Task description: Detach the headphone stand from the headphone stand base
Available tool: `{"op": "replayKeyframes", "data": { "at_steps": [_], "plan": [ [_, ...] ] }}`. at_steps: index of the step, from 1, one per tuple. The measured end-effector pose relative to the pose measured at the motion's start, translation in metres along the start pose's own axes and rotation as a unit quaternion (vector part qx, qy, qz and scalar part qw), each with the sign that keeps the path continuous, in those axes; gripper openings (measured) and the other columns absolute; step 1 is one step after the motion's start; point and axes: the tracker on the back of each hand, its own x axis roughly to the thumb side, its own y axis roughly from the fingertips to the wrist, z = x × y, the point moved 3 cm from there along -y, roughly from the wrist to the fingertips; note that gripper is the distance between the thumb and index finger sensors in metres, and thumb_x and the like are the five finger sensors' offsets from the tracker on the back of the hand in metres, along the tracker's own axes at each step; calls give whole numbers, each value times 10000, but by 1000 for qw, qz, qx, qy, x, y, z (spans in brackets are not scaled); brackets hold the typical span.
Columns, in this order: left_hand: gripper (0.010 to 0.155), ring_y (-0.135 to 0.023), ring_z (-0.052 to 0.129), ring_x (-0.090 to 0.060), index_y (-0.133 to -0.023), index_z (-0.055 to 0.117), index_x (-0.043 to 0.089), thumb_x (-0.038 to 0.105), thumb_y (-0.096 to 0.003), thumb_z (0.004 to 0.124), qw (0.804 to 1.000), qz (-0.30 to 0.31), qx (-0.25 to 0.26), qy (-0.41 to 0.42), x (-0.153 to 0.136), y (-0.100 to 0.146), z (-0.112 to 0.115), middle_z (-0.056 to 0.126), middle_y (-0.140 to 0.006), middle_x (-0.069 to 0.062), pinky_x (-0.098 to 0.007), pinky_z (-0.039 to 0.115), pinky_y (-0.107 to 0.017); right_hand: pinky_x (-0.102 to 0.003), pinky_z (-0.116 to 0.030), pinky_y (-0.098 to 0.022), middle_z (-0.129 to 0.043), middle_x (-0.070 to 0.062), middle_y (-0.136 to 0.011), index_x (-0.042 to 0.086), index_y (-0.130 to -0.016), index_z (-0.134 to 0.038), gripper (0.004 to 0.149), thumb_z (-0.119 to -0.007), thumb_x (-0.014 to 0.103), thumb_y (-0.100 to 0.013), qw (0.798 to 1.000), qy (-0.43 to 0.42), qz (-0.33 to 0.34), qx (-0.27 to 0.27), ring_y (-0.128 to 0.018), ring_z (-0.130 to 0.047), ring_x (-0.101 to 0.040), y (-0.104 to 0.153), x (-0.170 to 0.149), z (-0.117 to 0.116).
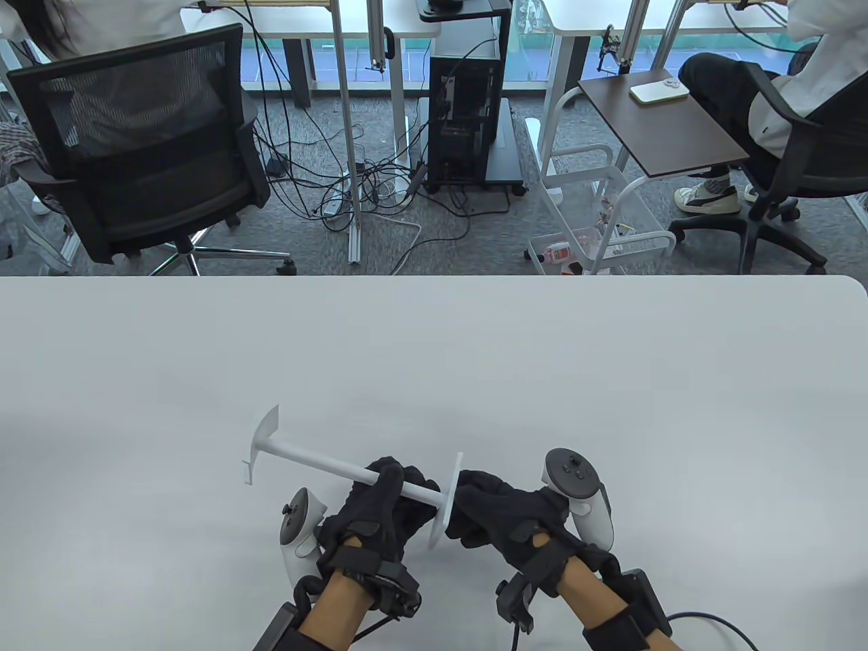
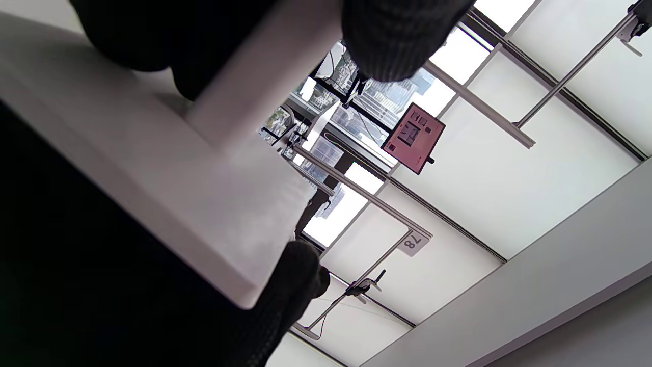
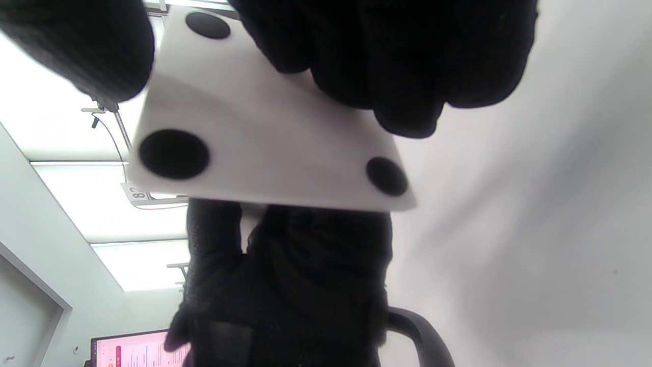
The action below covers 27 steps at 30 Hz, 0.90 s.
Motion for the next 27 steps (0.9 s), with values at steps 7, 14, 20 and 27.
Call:
{"op": "replayKeyframes", "data": {
  "at_steps": [7,14,20,27],
  "plan": [
    [535,-949,809,-363,-912,601,336,556,-447,750,999,-27,-38,-26,-10,-4,12,608,-1044,-88,-518,807,-636,-623,-664,-547,-586,-312,-922,94,-952,-463,808,-805,563,-389,997,69,-21,-26,-775,-774,-499,3,4,4],
    [507,-966,743,-467,-906,589,362,564,-454,699,998,-18,-59,2,-12,-6,13,580,-1072,-135,-593,776,-660,-608,-741,-443,-729,-329,-802,44,-916,-535,750,-782,539,-410,989,126,-38,-60,-613,-910,-460,7,9,10],
    [494,-980,708,-484,-900,577,377,558,-454,688,998,-13,-57,3,-10,-5,14,540,-1087,-146,-616,745,-675,-592,-771,-384,-814,-307,-718,45,-907,-559,642,-738,452,-444,983,160,-54,-77,-507,-965,-420,8,9,10],
    [496,-1002,694,-468,-901,554,370,554,-457,680,998,-2,-58,-12,-6,-5,15,512,-1097,-125,-611,725,-689,-572,-795,-340,-869,-279,-656,46,-884,-611,587,-730,421,-449,978,175,-64,-89,-428,-996,-383,7,9,14]
  ]
}}
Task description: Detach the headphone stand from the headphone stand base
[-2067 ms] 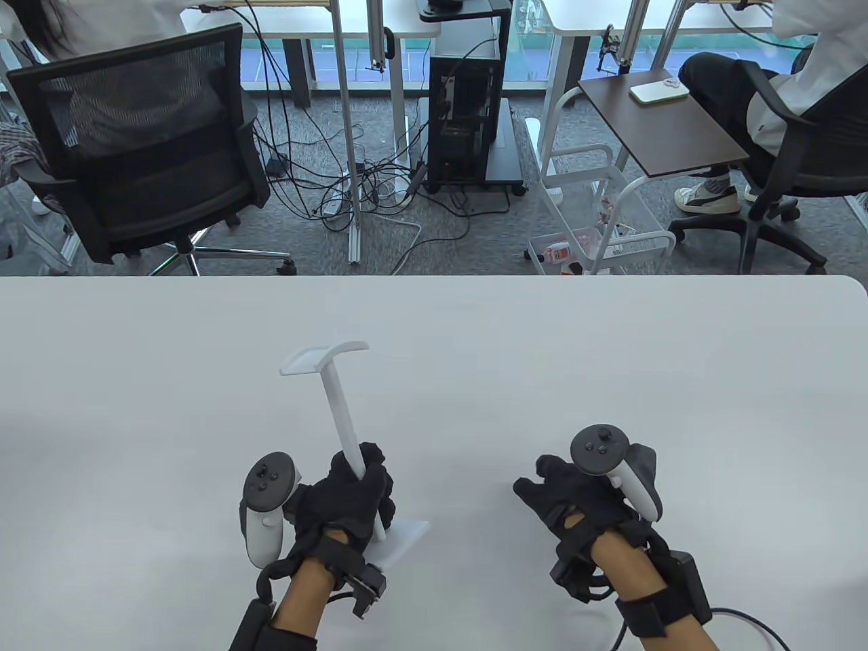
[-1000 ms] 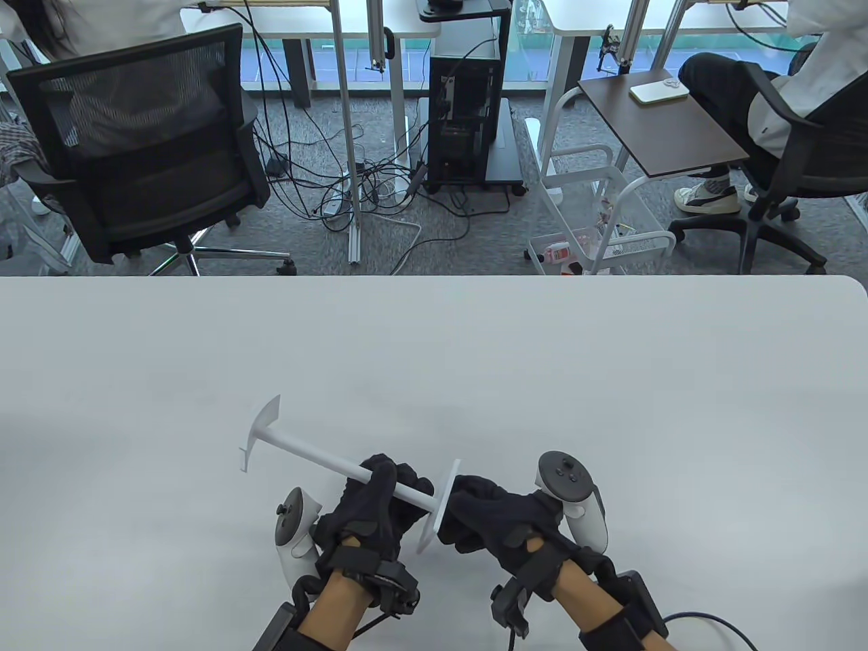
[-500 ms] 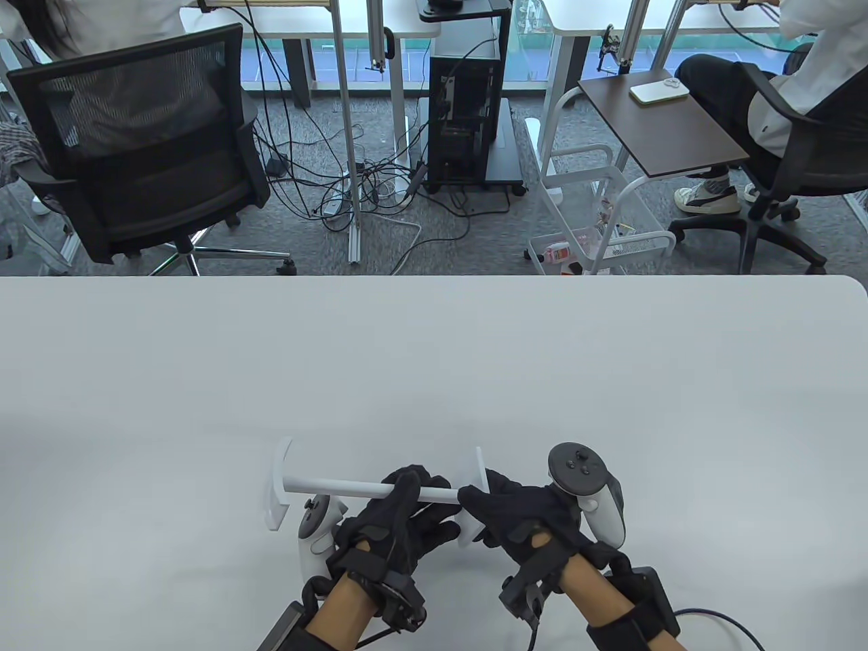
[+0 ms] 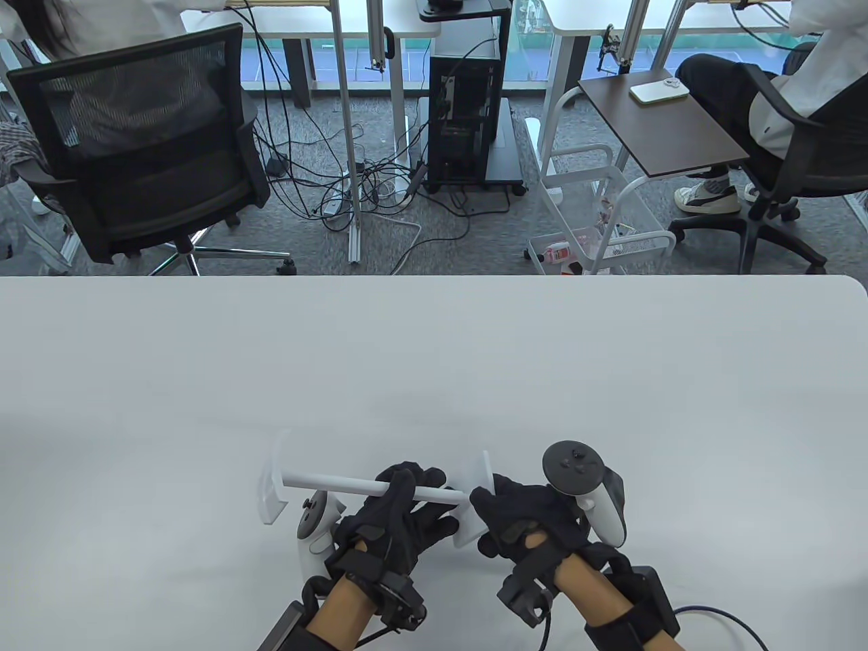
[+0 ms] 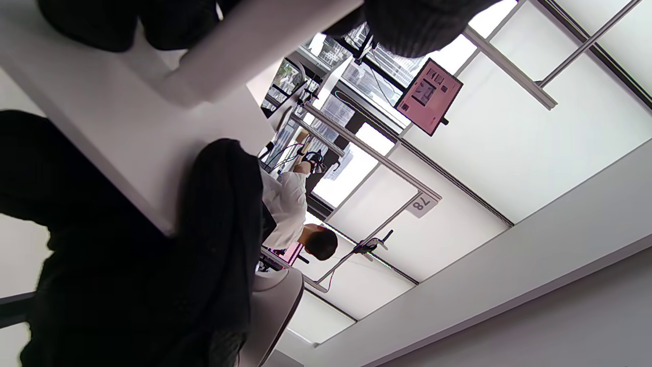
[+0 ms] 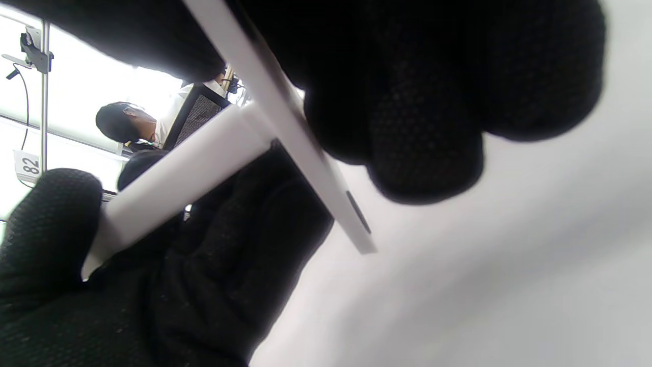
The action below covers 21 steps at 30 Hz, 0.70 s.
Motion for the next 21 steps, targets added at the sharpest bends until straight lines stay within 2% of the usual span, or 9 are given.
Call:
{"op": "replayKeyframes", "data": {
  "at_steps": [9,15,17,19,21],
  "plan": [
    [502,-1045,615,-455,-904,538,346,538,-463,679,999,28,-4,-34,10,1,6,440,-1110,-118,-636,680,-696,-541,-827,-288,-904,-255,-601,41,-863,-644,560,-730,408,-449,999,25,-4,-30,-353,-1022,-333,4,5,3],
    [486,-1052,622,-430,-883,528,344,534,-459,671,996,82,4,-18,17,5,7,444,-1107,-101,-631,654,-711,-522,-856,-247,-918,-258,-560,20,-843,-657,545,-725,394,-453,997,42,-21,-64,-302,-1042,-312,8,8,5],
    [468,-1043,673,-398,-860,554,320,533,-461,674,992,123,28,16,29,9,-1,496,-1091,-80,-621,665,-710,-516,-863,-251,-916,-252,-565,21,-845,-649,545,-716,393,-452,991,76,-37,-108,-306,-1047,-304,7,0,17],
    [444,-1004,747,-393,-835,585,283,515,-470,685,988,143,55,19,40,16,-9,568,-1056,-81,-617,670,-699,-516,-861,-253,-913,-253,-568,20,-847,-643,548,-713,394,-452,992,61,-46,-99,-310,-1045,-305,3,-12,26],
    [434,-890,881,-361,-827,597,259,492,-474,696,987,134,93,-6,50,23,-21,658,-985,-84,-590,723,-673,-527,-847,-261,-905,-262,-575,22,-852,-640,550,-719,390,-452,993,29,-68,-93,-318,-1035,-319,1,-25,37]
  ]
}}
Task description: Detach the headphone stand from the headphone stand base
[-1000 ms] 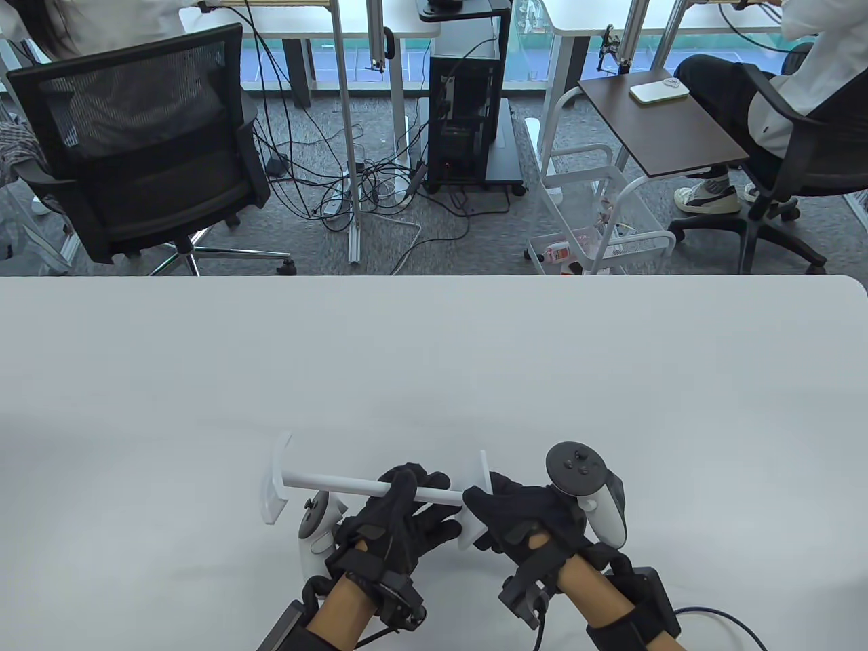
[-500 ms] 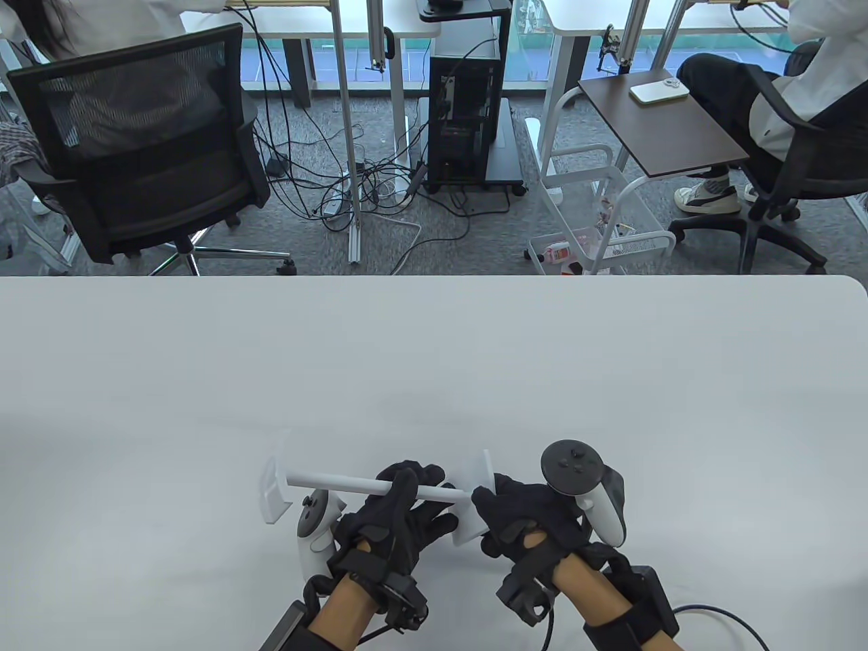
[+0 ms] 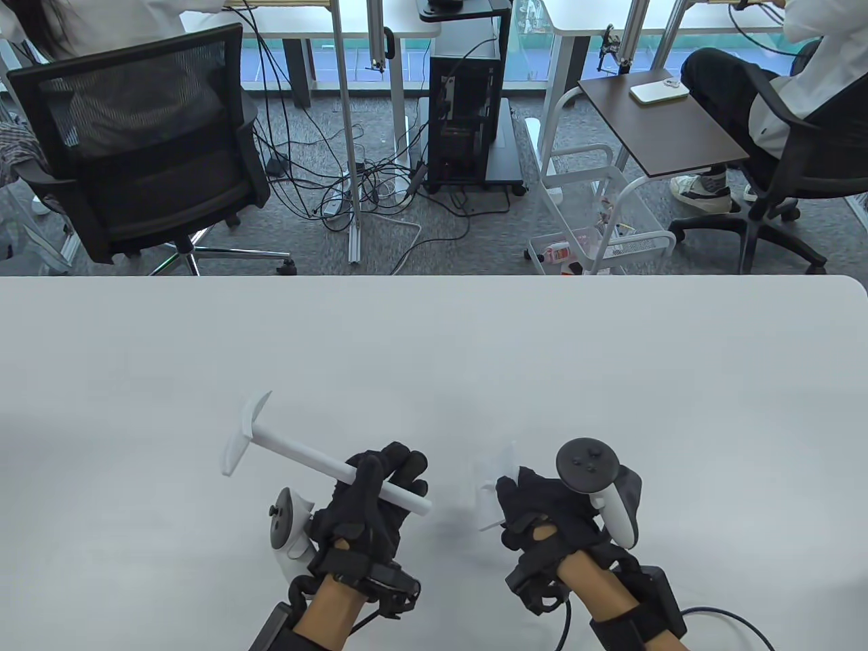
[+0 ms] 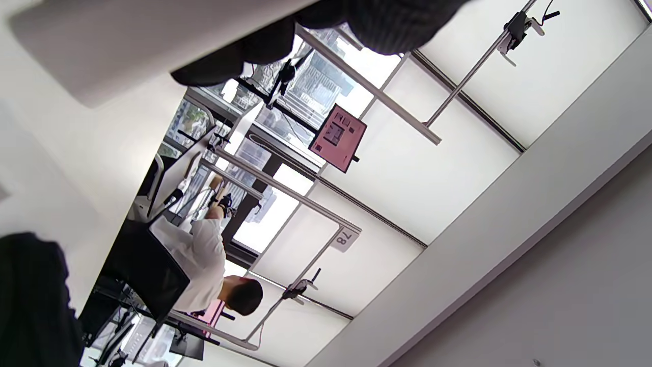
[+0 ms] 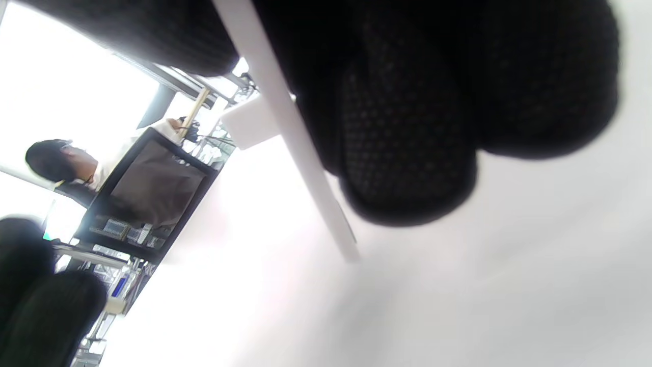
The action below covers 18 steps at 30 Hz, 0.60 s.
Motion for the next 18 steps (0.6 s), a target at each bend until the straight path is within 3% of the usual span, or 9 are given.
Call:
{"op": "replayKeyframes", "data": {
  "at_steps": [4,6,9,15,18],
  "plan": [
    [452,-593,1012,-277,-845,591,240,478,-477,704,985,-11,55,-162,24,0,-27,760,-855,-71,-502,860,-517,-527,-836,-273,-902,-257,-587,41,-864,-639,554,-733,395,-448,999,-1,0,-33,-327,-1027,-320,-4,-9,24],
    [476,-406,1040,-208,-857,594,224,469,-466,710,954,-15,102,-281,38,0,-43,817,-778,-68,-442,910,-397,-527,-834,-275,-904,-254,-587,49,-866,-641,555,-742,397,-446,999,-5,-4,-39,-328,-1025,-319,-5,-12,32],
    [534,-198,1041,-181,-897,610,172,432,-450,744,874,-49,172,-453,55,1,-66,895,-636,-37,-411,938,-247,-527,-828,-279,-905,-251,-588,64,-870,-645,555,-761,397,-442,999,-16,-3,-48,-328,-1022,-321,-6,-15,42],
    [691,-149,1033,-184,-1007,464,164,438,-432,733,659,-93,202,-718,65,-4,-83,889,-668,-46,-362,931,-167,-529,-823,-285,-912,-248,-590,81,-870,-663,551,-796,391,-434,998,-22,-11,-60,-330,-1020,-327,-8,-21,54],
    [748,-176,1029,-195,-1032,329,226,428,-432,728,610,-124,194,-758,62,-8,-88,873,-702,-70,-370,925,-190,-530,-822,-286,-912,-247,-592,82,-871,-663,551,-797,391,-434,997,-29,-16,-65,-332,-1020,-327,-8,-25,59]
  ]
}}
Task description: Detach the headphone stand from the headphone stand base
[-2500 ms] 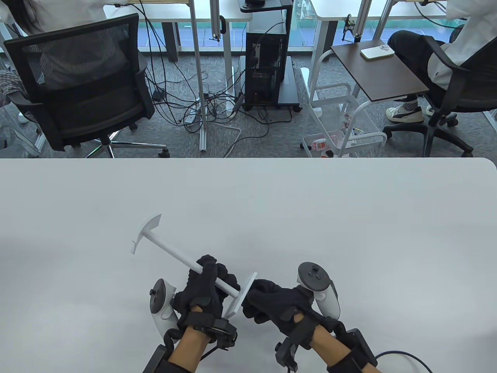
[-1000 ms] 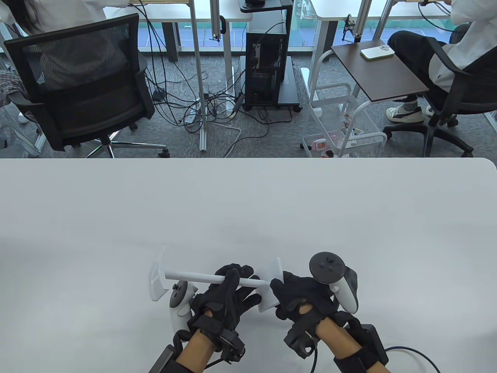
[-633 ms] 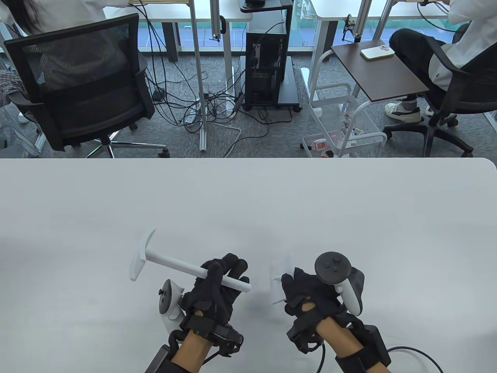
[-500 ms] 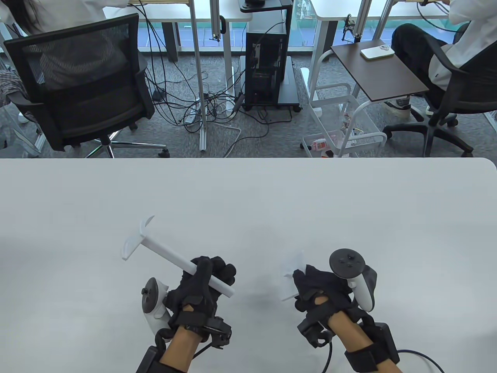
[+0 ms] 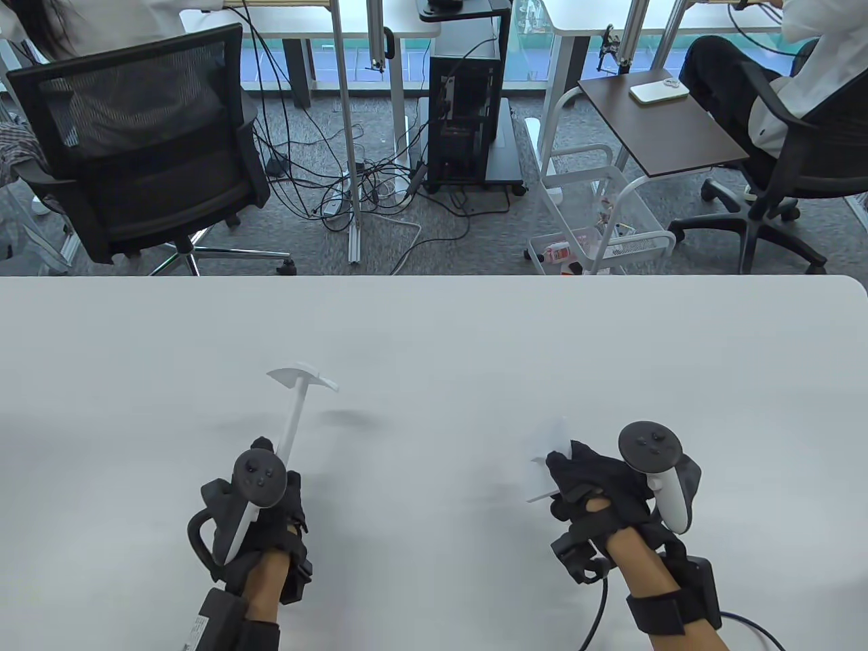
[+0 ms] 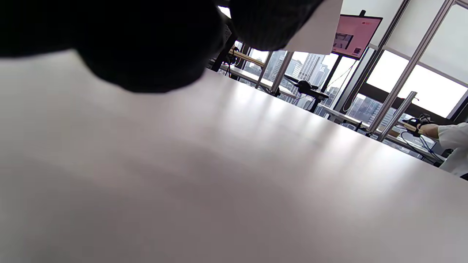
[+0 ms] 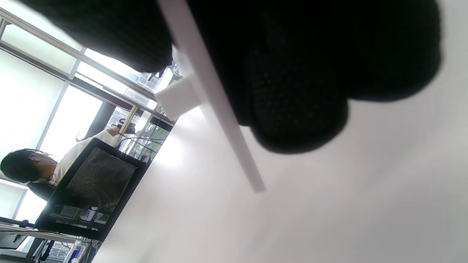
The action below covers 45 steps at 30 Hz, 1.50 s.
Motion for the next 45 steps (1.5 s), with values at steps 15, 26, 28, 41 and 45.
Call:
{"op": "replayKeyframes", "data": {
  "at_steps": [15,26,28,41,45],
  "plan": [
    [642,-510,1042,-326,-978,424,429,388,-431,757,989,-58,-9,-134,-19,-14,10,855,-794,-112,-497,878,-424,-535,-816,-299,-906,-248,-607,83,-874,-661,551,-799,386,-435,1000,-13,-22,-10,-349,-1015,-336,-7,-12,19],
    [599,-645,955,-366,-978,496,399,397,-431,740,981,-82,0,-176,-23,-15,13,781,-854,-109,-554,783,-536,-547,-803,-323,-902,-249,-633,97,-875,-678,542,-822,370,-429,998,-5,-38,-43,-381,-1006,-354,-8,-17,43],
    [609,-650,949,-369,-981,486,396,396,-430,745,981,-83,-4,-174,-23,-15,13,773,-860,-118,-556,778,-539,-550,-799,-338,-901,-244,-650,110,-876,-687,536,-833,360,-425,997,6,-45,-60,-400,-1002,-358,-7,-20,52],
    [888,-975,648,-468,-1064,289,248,654,-386,692,991,59,-30,-119,53,25,7,427,-1091,-169,-647,553,-696,-536,-794,-364,-890,-227,-680,118,-877,-679,537,-865,299,-406,981,16,-146,-123,-430,-988,-347,-23,-73,89],
    [888,-1009,608,-471,-1067,291,251,664,-385,680,984,117,-50,-126,84,42,21,407,-1107,-155,-648,548,-703,-521,-805,-350,-902,-214,-654,108,-870,-678,543,-871,306,-403,973,11,-178,-144,-403,-998,-320,-27,-91,98]
  ]
}}
